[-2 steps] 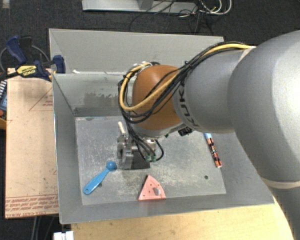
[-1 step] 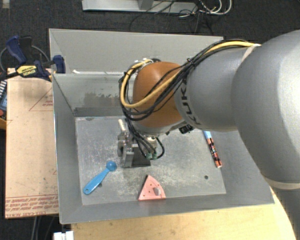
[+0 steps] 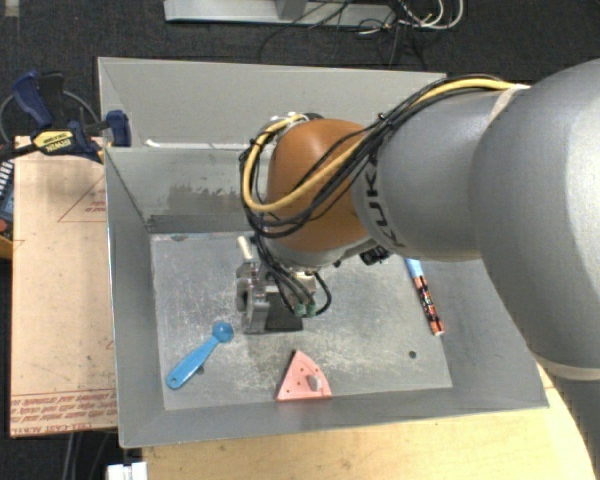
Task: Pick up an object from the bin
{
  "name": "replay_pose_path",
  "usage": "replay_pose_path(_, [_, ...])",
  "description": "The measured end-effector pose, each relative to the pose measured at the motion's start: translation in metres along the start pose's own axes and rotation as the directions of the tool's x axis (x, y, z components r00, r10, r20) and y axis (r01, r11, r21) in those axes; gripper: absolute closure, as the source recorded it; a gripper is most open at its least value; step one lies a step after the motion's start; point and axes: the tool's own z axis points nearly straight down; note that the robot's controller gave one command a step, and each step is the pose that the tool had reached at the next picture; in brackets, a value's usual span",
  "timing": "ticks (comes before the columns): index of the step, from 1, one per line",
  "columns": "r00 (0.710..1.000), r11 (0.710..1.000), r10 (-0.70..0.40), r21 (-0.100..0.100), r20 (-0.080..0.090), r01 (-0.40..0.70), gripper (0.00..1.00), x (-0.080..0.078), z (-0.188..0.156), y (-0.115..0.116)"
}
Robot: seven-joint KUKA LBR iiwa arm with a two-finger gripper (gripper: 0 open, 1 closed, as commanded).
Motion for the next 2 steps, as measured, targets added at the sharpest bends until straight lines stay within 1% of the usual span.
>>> replay_pose_path(2, [1.000,1.000,0.000,0.000,0.001,0.000,1.00,-0.0002,-0.0092,0.0000])
